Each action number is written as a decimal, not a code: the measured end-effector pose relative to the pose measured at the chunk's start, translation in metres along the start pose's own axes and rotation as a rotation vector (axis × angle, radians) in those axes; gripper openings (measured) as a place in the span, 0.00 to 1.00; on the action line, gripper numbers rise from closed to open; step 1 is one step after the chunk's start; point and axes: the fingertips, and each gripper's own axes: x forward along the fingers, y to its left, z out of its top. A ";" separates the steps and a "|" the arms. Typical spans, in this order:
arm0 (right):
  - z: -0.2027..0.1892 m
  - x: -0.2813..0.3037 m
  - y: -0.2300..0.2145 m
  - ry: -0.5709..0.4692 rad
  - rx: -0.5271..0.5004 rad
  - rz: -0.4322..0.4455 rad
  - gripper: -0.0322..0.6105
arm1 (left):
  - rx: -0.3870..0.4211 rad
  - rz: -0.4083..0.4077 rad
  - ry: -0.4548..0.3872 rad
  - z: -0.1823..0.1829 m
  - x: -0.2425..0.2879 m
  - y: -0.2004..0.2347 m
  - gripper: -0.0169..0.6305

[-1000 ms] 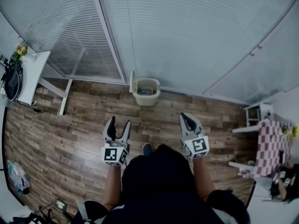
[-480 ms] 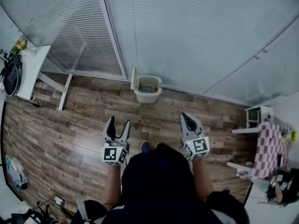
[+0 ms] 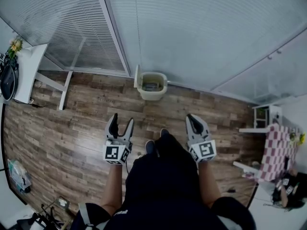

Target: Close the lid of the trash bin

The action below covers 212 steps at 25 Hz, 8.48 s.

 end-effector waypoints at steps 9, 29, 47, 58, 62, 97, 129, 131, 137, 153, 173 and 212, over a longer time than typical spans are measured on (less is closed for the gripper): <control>-0.009 0.050 -0.019 0.010 0.023 0.090 0.06 | 0.012 -0.022 0.082 -0.018 0.062 -0.003 0.46; -0.102 0.159 -0.067 0.123 0.101 0.197 0.06 | -0.020 0.024 0.278 -0.136 0.210 0.060 0.46; -0.183 0.215 -0.069 0.224 0.120 0.229 0.06 | -0.033 0.028 0.399 -0.238 0.288 0.133 0.46; -0.218 0.228 -0.079 0.250 0.128 0.204 0.06 | 0.024 0.057 0.406 -0.258 0.318 0.154 0.46; -0.218 0.238 -0.074 0.224 0.139 0.209 0.06 | 0.028 0.061 0.413 -0.261 0.326 0.159 0.46; -0.241 0.234 -0.106 0.234 0.214 0.144 0.06 | 0.182 -0.041 0.472 -0.295 0.389 0.070 0.22; -0.280 0.264 -0.124 0.257 0.179 0.151 0.06 | 0.188 -0.307 0.663 -0.421 0.434 -0.025 0.19; -0.279 0.265 -0.124 0.248 0.185 0.153 0.06 | 0.186 -0.304 0.681 -0.427 0.436 -0.026 0.18; -0.286 0.257 -0.116 0.266 0.198 0.176 0.06 | 0.169 -0.274 0.738 -0.443 0.437 -0.026 0.16; -0.297 0.250 -0.123 0.285 0.207 0.179 0.06 | 0.155 -0.234 0.869 -0.488 0.437 -0.018 0.11; -0.300 0.243 -0.133 0.294 0.211 0.164 0.06 | 0.188 -0.306 0.885 -0.497 0.437 -0.037 0.32; -0.111 0.151 -0.076 0.118 0.160 0.042 0.06 | -0.092 -0.024 0.146 -0.089 0.143 0.014 0.42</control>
